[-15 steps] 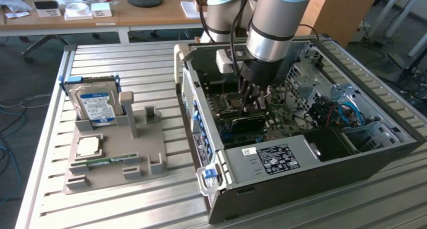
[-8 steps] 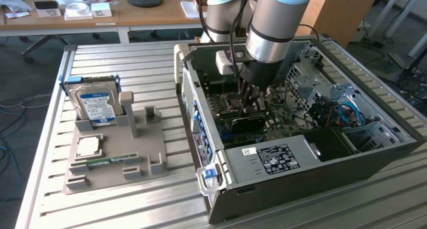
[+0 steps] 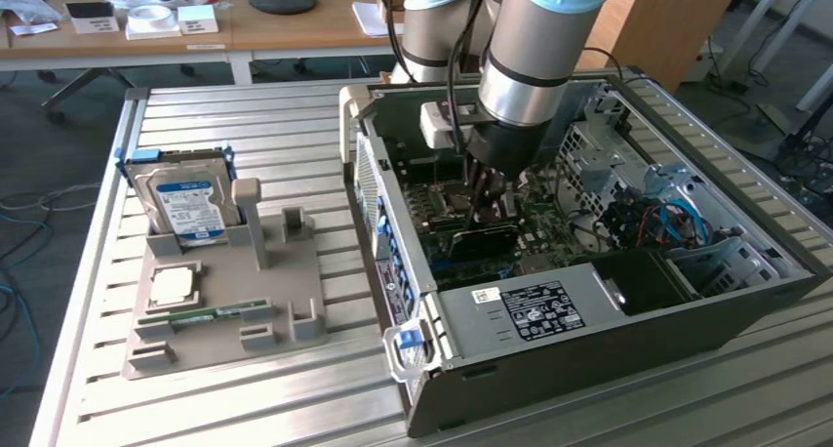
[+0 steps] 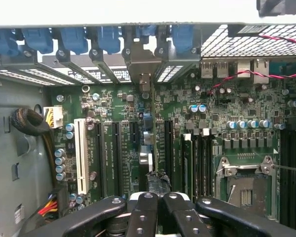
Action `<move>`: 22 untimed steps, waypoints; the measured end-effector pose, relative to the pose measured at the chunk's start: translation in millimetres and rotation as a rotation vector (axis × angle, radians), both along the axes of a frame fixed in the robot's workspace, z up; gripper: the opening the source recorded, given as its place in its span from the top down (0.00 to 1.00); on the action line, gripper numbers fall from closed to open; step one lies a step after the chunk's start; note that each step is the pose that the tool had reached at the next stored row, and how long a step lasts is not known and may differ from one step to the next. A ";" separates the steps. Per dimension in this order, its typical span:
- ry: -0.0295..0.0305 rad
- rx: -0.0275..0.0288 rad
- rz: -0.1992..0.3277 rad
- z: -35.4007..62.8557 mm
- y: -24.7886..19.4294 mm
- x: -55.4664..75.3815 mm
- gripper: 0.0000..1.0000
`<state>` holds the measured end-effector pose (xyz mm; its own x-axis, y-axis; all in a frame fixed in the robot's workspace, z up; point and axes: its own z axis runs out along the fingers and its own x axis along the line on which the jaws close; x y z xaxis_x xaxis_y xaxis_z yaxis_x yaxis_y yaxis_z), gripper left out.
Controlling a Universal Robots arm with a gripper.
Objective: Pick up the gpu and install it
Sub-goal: 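Press down on the gpu until it lock into place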
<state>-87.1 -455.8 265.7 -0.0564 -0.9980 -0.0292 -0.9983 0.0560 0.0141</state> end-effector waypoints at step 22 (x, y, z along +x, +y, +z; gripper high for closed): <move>0.0001 0.0037 0.000 -3.8 0.5 -0.3 0.89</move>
